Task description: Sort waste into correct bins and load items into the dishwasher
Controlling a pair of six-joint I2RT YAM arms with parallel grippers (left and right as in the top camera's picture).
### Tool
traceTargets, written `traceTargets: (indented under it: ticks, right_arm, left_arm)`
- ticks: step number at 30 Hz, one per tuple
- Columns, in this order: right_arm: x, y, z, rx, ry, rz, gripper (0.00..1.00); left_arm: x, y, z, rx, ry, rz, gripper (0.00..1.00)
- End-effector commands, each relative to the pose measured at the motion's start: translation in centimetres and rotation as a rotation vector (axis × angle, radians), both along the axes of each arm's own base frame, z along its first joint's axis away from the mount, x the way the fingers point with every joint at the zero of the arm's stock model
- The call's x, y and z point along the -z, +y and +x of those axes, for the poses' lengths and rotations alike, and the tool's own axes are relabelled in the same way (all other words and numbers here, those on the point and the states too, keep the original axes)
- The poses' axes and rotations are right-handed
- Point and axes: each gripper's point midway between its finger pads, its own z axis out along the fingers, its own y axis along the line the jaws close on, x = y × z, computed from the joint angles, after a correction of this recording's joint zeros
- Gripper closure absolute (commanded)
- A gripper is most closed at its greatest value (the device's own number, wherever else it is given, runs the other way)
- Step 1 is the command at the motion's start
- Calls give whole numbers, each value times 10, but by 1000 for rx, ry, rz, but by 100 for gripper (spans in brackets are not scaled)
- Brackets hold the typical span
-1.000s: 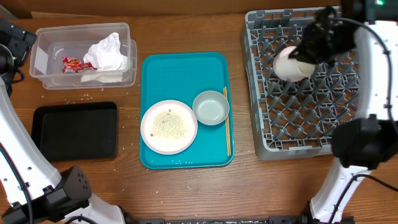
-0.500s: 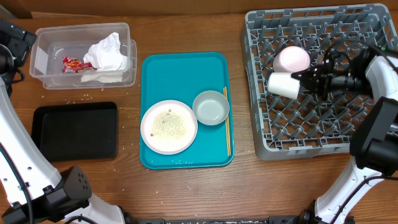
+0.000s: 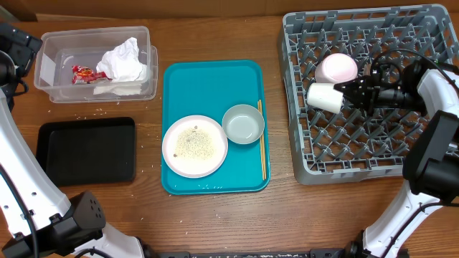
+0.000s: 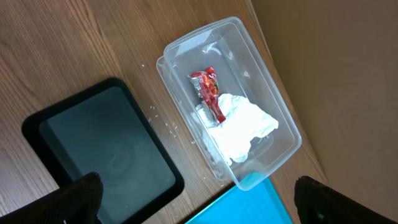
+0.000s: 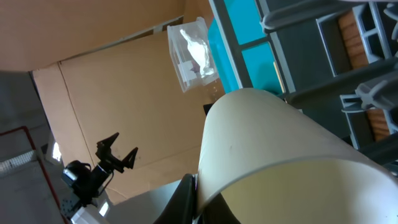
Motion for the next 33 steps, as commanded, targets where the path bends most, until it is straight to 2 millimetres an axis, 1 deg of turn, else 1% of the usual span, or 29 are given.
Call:
traceTargets:
  ticks: [1, 8, 11, 12, 14, 17, 20, 23, 26, 30, 32, 33]
  right_arm:
    - [-9, 3, 0, 4, 2, 9, 96]
    - [-14, 9, -4, 0, 31, 44, 96]
    - [-33, 11, -1, 26, -6, 140, 96]
    - [-35, 11, -1, 29, -11, 150, 96]
    - [-26, 11, -4, 11, -4, 102, 96]
    - [-3, 13, -12, -49, 25, -31, 96]
    - [7, 14, -14, -78, 32, -93, 96]
    - [27, 9, -18, -89, 108, -194, 96]
    - [39, 2, -23, -99, 159, -267, 96]
    - [50, -11, -28, -87, 236, -349, 96]
    - [48, -17, -27, -81, 240, -370, 96]
    - [44, -22, -26, -75, 240, -383, 96]
  left_arm:
    - [2, 0, 2, 12, 14, 14, 0]
    - [2, 0, 2, 12, 14, 14, 0]
    - [2, 0, 2, 12, 14, 14, 0]
    - [2, 0, 2, 12, 14, 14, 0]
    - [2, 0, 2, 12, 14, 14, 0]
    - [2, 0, 2, 12, 14, 14, 0]
    - [2, 0, 2, 12, 14, 14, 0]
    - [2, 0, 2, 12, 14, 14, 0]
    - [2, 0, 2, 12, 14, 14, 0]
    - [2, 0, 2, 12, 14, 14, 0]
    - [2, 0, 2, 12, 14, 14, 0]
    - [2, 0, 2, 12, 14, 14, 0]
